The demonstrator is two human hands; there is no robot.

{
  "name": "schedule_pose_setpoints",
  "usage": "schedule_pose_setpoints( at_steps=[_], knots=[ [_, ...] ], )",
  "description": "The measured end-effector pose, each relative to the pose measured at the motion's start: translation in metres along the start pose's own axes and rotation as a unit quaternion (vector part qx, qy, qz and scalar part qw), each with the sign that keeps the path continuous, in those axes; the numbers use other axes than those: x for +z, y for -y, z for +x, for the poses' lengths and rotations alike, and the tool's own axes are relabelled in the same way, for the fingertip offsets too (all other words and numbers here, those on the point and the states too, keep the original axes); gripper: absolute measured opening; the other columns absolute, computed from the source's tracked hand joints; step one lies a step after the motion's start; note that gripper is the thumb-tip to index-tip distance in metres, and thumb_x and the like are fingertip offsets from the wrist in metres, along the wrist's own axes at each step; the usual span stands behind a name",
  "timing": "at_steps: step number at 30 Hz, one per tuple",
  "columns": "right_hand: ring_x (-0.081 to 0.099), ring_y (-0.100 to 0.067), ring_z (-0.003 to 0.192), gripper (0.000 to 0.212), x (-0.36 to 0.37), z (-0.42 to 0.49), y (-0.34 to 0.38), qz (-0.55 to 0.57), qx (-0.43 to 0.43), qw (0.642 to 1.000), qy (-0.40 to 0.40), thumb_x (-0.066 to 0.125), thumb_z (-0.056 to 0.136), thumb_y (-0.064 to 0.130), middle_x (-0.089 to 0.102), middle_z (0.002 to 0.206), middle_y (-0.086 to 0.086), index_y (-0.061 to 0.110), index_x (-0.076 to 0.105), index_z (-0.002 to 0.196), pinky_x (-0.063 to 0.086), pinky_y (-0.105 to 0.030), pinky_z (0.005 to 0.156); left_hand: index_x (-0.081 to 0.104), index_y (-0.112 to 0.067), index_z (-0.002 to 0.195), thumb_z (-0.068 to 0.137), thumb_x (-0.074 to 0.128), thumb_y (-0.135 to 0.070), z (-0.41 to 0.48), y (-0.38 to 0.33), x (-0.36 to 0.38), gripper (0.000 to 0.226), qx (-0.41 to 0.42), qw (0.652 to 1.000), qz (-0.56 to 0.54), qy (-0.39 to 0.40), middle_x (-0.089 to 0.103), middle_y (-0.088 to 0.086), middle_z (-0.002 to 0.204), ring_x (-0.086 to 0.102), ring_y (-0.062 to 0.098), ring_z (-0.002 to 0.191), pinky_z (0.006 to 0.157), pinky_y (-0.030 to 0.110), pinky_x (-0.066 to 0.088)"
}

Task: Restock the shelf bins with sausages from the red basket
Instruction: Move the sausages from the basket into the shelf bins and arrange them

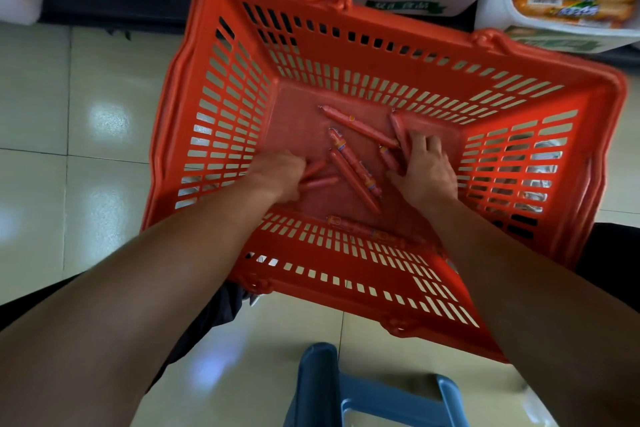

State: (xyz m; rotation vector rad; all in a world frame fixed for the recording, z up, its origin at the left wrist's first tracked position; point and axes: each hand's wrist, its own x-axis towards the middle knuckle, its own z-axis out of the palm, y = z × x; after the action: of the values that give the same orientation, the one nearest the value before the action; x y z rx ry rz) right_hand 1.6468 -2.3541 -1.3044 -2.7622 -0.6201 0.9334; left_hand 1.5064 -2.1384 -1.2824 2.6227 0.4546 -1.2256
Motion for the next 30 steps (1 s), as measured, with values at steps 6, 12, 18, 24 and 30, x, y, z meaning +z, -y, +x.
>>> schedule_pose_setpoints(
  at_steps=[6, 12, 18, 24, 30],
  knots=[
    [0.043, -0.044, 0.128, 0.088, -0.001, 0.003, -0.002, -0.033, 0.028, 0.998, 0.052, 0.082, 0.077, 0.028, 0.039, 0.140, -0.017, 0.017, 0.028, 0.146, 0.041, -0.052, 0.104, 0.049, -0.015, 0.129, 0.081, 0.072, -0.028, 0.002, 0.022, -0.001, 0.054, -0.057, 0.995, -0.063, -0.047, 0.059, 0.013, 0.127, 0.058, 0.032, 0.116, 0.094, 0.041, 0.047],
    [0.060, -0.044, 0.113, 0.066, 0.003, -0.008, -0.001, -0.050, 0.084, 0.993, 0.064, 0.078, 0.076, 0.037, 0.060, 0.123, -0.021, 0.007, 0.049, 0.127, 0.050, -0.046, 0.092, 0.043, -0.010, 0.129, 0.080, 0.077, -0.020, 0.011, 0.005, 0.008, 0.061, -0.038, 0.996, -0.065, -0.051, 0.059, 0.017, 0.127, 0.059, 0.034, 0.118, 0.097, 0.043, 0.049],
    [0.062, -0.044, 0.107, 0.050, -0.013, -0.014, 0.011, 0.059, 0.110, 0.992, 0.015, 0.067, 0.085, 0.031, 0.066, 0.112, -0.022, 0.008, 0.048, 0.125, 0.048, -0.043, 0.088, 0.035, -0.009, 0.139, 0.085, 0.069, -0.032, 0.008, 0.012, 0.001, 0.068, -0.130, 0.964, -0.227, -0.047, 0.057, 0.016, 0.128, 0.060, 0.034, 0.113, 0.088, 0.039, 0.048],
    [0.062, -0.041, 0.107, 0.045, -0.002, -0.011, 0.044, 0.040, -0.038, 0.995, 0.079, 0.063, 0.091, 0.033, 0.056, 0.124, -0.015, 0.018, 0.045, 0.129, 0.050, -0.046, 0.090, 0.046, -0.012, 0.120, 0.077, 0.077, -0.028, 0.003, 0.016, -0.006, 0.056, -0.156, 0.936, -0.288, -0.128, 0.063, 0.011, 0.109, 0.063, 0.033, 0.102, 0.081, 0.035, 0.046],
    [0.050, -0.030, 0.118, 0.073, 0.031, -0.016, 0.056, -0.074, -0.043, 0.996, 0.026, 0.082, 0.073, 0.047, 0.047, 0.131, -0.006, 0.022, 0.045, 0.130, 0.054, -0.046, 0.084, 0.053, -0.013, 0.117, 0.075, 0.076, -0.027, 0.022, 0.018, -0.035, 0.050, -0.092, 0.944, -0.247, -0.197, 0.060, 0.012, 0.118, 0.060, 0.034, 0.106, 0.088, 0.039, 0.048]
  ],
)
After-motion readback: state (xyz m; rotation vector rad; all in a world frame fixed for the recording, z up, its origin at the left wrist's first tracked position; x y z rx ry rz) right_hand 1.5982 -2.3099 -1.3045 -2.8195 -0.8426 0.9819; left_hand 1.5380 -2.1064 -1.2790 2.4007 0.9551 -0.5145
